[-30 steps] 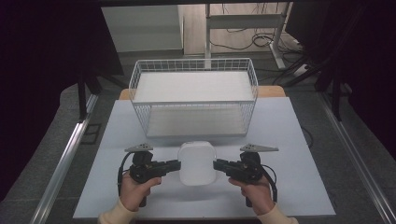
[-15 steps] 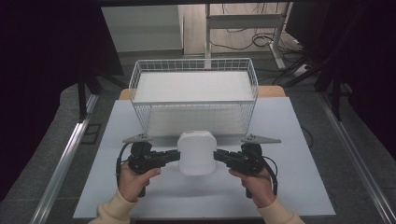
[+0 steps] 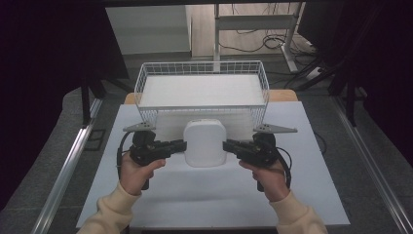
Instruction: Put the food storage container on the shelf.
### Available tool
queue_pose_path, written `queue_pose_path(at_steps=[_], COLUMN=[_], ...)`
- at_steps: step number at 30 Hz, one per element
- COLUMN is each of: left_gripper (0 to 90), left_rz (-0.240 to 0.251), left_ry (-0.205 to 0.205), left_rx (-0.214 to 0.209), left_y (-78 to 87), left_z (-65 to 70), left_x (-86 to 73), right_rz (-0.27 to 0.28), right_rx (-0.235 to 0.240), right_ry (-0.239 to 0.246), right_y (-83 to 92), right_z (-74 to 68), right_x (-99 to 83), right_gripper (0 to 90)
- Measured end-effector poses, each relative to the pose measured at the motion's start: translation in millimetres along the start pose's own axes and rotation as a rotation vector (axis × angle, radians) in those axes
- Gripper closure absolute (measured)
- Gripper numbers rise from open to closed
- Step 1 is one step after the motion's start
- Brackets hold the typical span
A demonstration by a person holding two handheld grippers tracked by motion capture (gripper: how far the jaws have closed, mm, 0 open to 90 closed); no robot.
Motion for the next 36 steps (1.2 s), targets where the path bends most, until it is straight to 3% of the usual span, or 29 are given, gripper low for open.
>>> queue_pose_path(at_steps=[16,36], left_gripper=[80.0,80.0], left_rz=[0.034,0.046], left_ry=[-0.015,-0.037], left_rx=[0.002,0.007], left_y=[8.9,11.9], left_z=[-3.9,-12.7], left_x=[38.2,81.8], right_rz=[0.03,0.049], right_rx=[-0.004,0.0], right_ry=[0.038,0.041], right_y=[-1.2,-4.7], right_z=[-3.4,3.0], right_x=[40.1,82.0], right_gripper=[78.6,78.7])
Point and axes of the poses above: each handheld gripper's, and its own axes: y roughly backward along the jaws, x roughly out of its top, z roughly to its right, the point moved 9 cm from there along -y, roughly forward along the jaws, and after that the axes turned 5 degrees about x, right-handed, at the moved point
